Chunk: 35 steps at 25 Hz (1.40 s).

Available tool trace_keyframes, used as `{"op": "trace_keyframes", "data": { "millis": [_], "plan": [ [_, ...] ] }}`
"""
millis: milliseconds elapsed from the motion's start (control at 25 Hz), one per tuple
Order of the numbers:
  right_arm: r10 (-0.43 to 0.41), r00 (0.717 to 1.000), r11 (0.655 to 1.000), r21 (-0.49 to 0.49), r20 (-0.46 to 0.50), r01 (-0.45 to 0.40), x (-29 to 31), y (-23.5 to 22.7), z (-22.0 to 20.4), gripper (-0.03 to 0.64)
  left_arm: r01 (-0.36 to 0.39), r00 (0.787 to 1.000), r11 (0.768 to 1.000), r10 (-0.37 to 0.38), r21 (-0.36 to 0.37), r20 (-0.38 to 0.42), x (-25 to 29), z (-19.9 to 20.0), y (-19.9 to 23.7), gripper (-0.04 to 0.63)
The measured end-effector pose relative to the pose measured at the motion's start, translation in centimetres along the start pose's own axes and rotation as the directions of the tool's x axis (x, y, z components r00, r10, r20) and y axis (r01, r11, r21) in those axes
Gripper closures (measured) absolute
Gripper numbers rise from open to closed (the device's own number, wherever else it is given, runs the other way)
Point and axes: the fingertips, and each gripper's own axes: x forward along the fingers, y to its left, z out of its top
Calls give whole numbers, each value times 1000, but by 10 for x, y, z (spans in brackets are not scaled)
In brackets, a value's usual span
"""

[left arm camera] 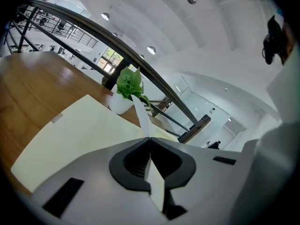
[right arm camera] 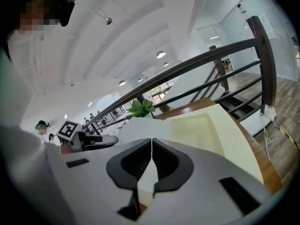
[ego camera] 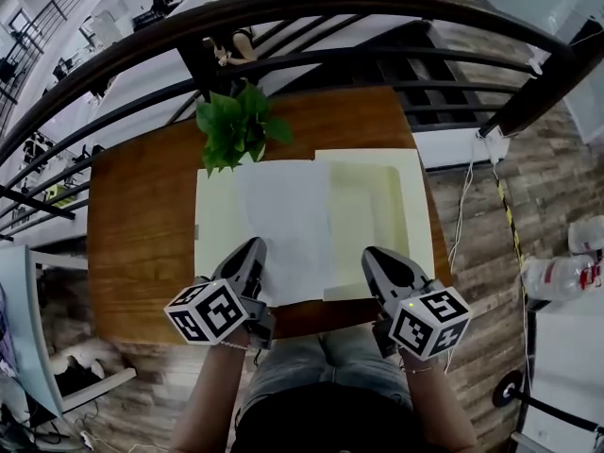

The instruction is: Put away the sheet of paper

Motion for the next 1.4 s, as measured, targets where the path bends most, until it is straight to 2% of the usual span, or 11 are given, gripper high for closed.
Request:
{"op": "trace_keyframes", "data": {
  "millis": [640,1040,1400],
  "plan": [
    [-36,999,999,27,-24,37,1,-23,-9,589,-107,993,994,107,-4,-52,-1,-15,43,575],
    [-48,999,998,38,-24,49,-1,-31,-10,589,-120,988,993,120,6,-97,10,-26,49,575],
    [-52,998,997,56,-20,53,-1,-43,-9,589,-92,989,996,91,-4,-114,32,-25,41,575]
  ]
}}
